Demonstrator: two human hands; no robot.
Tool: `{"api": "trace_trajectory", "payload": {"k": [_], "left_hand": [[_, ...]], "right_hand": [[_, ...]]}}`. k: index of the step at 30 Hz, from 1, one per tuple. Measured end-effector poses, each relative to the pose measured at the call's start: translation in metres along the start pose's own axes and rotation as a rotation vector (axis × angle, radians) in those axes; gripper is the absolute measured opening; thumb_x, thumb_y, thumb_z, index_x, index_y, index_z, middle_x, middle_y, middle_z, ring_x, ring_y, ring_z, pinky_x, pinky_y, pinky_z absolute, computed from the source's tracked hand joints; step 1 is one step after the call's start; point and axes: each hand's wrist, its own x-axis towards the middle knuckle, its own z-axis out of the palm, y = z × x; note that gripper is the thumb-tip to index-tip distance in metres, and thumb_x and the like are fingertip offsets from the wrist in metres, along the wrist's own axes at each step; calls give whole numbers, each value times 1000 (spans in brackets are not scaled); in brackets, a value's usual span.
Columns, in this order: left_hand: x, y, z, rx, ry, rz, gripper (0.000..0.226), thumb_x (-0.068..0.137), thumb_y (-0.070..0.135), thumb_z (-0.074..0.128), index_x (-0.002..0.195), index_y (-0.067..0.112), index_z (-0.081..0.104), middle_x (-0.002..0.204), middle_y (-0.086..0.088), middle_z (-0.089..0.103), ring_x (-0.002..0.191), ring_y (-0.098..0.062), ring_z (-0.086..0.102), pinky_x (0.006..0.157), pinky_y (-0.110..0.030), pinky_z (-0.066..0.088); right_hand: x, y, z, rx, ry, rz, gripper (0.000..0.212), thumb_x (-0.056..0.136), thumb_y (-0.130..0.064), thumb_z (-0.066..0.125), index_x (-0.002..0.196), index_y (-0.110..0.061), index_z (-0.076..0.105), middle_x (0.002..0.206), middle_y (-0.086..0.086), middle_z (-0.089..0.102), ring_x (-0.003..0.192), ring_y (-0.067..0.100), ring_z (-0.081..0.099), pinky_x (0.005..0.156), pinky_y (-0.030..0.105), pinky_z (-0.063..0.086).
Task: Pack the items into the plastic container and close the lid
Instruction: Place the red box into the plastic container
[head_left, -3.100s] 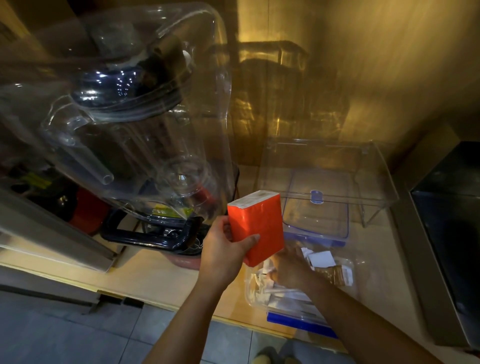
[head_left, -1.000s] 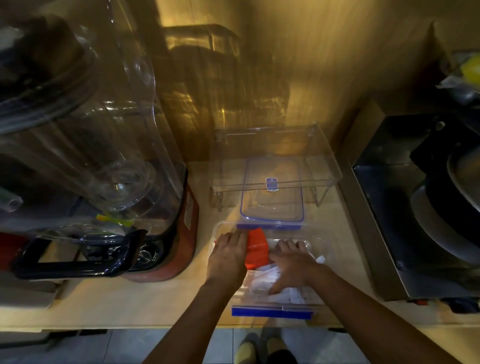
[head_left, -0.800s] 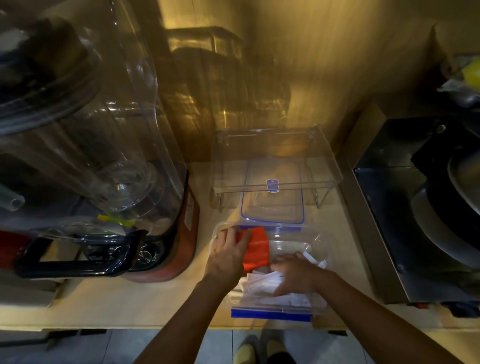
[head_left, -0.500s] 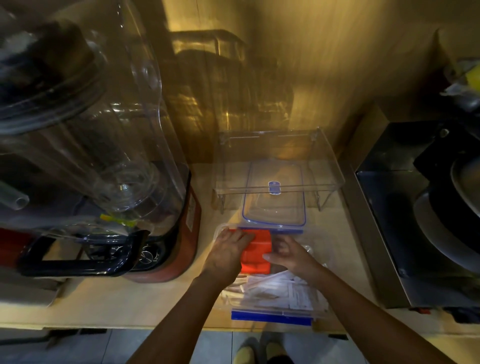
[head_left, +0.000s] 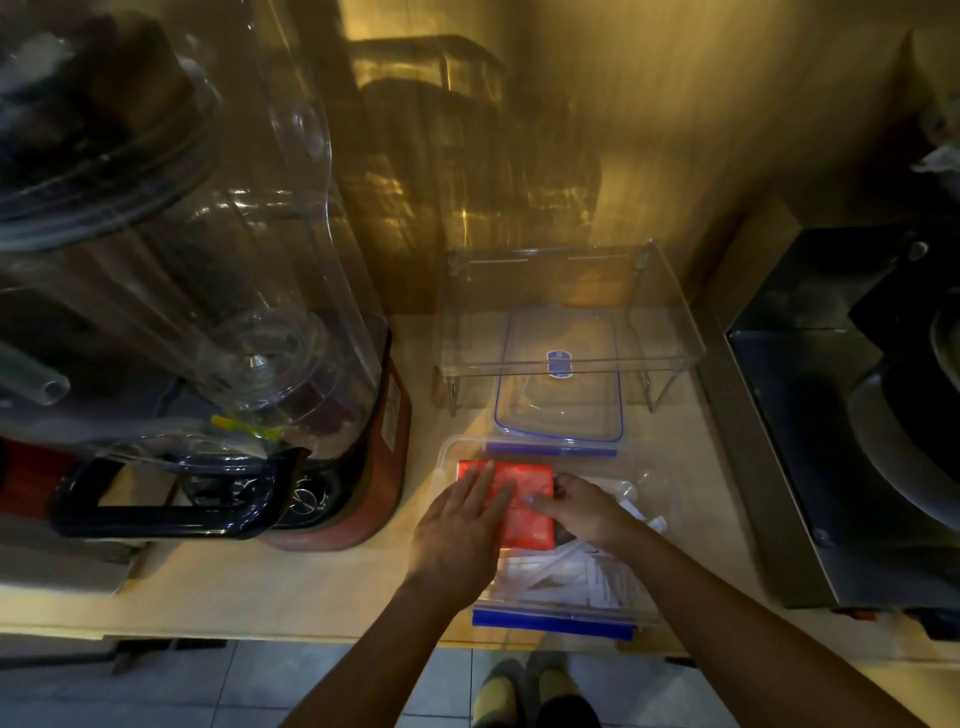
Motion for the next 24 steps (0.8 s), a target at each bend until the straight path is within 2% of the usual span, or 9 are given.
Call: {"api": "trace_trajectory", "payload": {"k": [2, 4, 6, 10, 12, 15, 19, 22, 24], "left_hand": [[1, -2, 4, 47, -43, 34, 64, 96, 49, 28, 148, 29, -4, 161, -2, 0, 148, -19, -5, 113, -35, -8], [2, 0, 4, 74, -107, 34, 72, 93, 58, 25, 148, 27, -10, 161, -4, -8, 147, -21, -11, 114, -38, -14], [1, 0, 3, 78, -95, 17, 74, 92, 58, 29, 148, 27, -6, 161, -3, -5, 148, -21, -9, 114, -38, -15], [-3, -2, -2, 14, 14, -44, 60, 91, 44, 43, 146, 29, 23, 159, 0, 19, 148, -18, 6, 111, -41, -22], [-5, -2, -4, 17, -4, -36, 60, 88, 39, 50, 143, 32, 27, 157, 1, 25, 147, -18, 10, 110, -43, -23], [-5, -4, -4, 38, -35, 19, 63, 86, 41, 54, 142, 39, 25, 157, 4, 25, 147, -18, 12, 111, -48, -20], [-7, -5, -5, 32, -31, 50, 57, 86, 49, 48, 139, 42, 28, 155, 6, 29, 146, -17, 16, 110, -50, -19], [-6, -4, -6, 12, 3, 25, 54, 88, 58, 36, 139, 41, 30, 152, 8, 34, 144, -15, 22, 111, -48, -17], [-5, -3, -5, 11, 11, 8, 54, 89, 57, 40, 139, 41, 29, 152, 8, 34, 144, -15, 23, 112, -47, -16]], "right_hand": [[2, -3, 3, -415, 188, 12, 44, 88, -61, 41, 115, -29, 57, 113, 2, 70, 108, 22, 60, 107, 47, 26], [1, -8, 7, -564, 293, -25, 48, 90, -59, 35, 122, -27, 51, 116, 3, 68, 113, 25, 58, 106, 45, 23], [-3, -12, 6, -539, 303, -54, 45, 92, -54, 38, 124, -24, 48, 116, 4, 68, 112, 26, 59, 103, 43, 28], [-14, -14, -1, -326, 187, -78, 37, 93, -37, 49, 123, -16, 51, 114, 11, 68, 102, 28, 64, 93, 42, 50], [-17, -14, 0, -289, 111, -56, 32, 95, -33, 48, 119, -12, 54, 111, 13, 67, 97, 26, 65, 90, 41, 52], [-18, -16, 7, -306, 105, -54, 26, 95, -30, 46, 111, -12, 57, 105, 12, 68, 87, 22, 63, 81, 33, 51], [-19, -21, 6, -244, 3, -32, 7, 89, -19, 54, 91, -16, 60, 88, 7, 67, 85, 25, 66, 76, 32, 51], [-23, -20, -6, -206, -80, -51, 13, 85, -10, 59, 96, -8, 65, 97, 16, 70, 95, 32, 66, 86, 35, 53], [-27, -17, -15, -261, -77, -97, 17, 85, -8, 61, 101, -2, 65, 99, 17, 69, 92, 29, 64, 84, 19, 51]]}}
